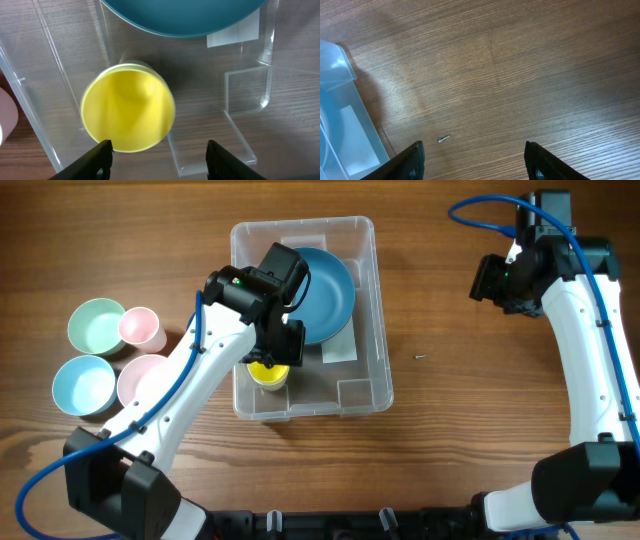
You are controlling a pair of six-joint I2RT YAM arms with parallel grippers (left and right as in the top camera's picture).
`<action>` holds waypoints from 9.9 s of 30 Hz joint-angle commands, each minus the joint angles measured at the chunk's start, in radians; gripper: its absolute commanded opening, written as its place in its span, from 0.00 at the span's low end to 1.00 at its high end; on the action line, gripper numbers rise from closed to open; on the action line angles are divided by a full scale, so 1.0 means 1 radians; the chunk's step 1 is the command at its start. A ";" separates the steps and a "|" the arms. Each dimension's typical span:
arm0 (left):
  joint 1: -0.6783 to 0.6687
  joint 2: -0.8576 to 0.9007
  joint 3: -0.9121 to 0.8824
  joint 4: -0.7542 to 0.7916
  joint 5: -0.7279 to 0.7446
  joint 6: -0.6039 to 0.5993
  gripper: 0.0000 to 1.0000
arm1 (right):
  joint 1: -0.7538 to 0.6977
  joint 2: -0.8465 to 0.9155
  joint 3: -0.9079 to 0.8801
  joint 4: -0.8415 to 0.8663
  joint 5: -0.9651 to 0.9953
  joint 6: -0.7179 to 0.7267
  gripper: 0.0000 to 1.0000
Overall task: Pack container
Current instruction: 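Lower the yellow cup into the cream cup and release, then move the left gripper to the pink cup and grasp it, then place the pink cup into the stacked cups in the container, then move the left gripper to the cream bowl and grasp its rim, then carry the cream bowl into the container's lower right and release, then grasp the light green bowl rim with the left gripper, then lower the light green bowl onto the cream bowl and release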
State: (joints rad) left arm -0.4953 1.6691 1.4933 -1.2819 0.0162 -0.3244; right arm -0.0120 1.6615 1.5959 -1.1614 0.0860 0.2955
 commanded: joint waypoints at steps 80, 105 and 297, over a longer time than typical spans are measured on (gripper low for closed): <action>0.582 0.227 0.129 0.130 -0.148 0.032 0.04 | 0.004 -0.010 0.010 -0.011 -0.009 -0.006 0.65; -0.040 0.029 0.146 -0.182 -0.009 -0.051 0.04 | 0.004 -0.010 0.010 -0.020 -0.010 -0.005 0.65; -0.342 0.303 0.275 0.009 -0.044 0.055 0.47 | -0.300 -0.010 0.010 -0.033 -0.133 0.046 0.72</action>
State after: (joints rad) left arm -0.8352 1.9732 1.7714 -1.2648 -0.0242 -0.2729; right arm -0.3168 1.6615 1.5959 -1.1934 -0.0269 0.3542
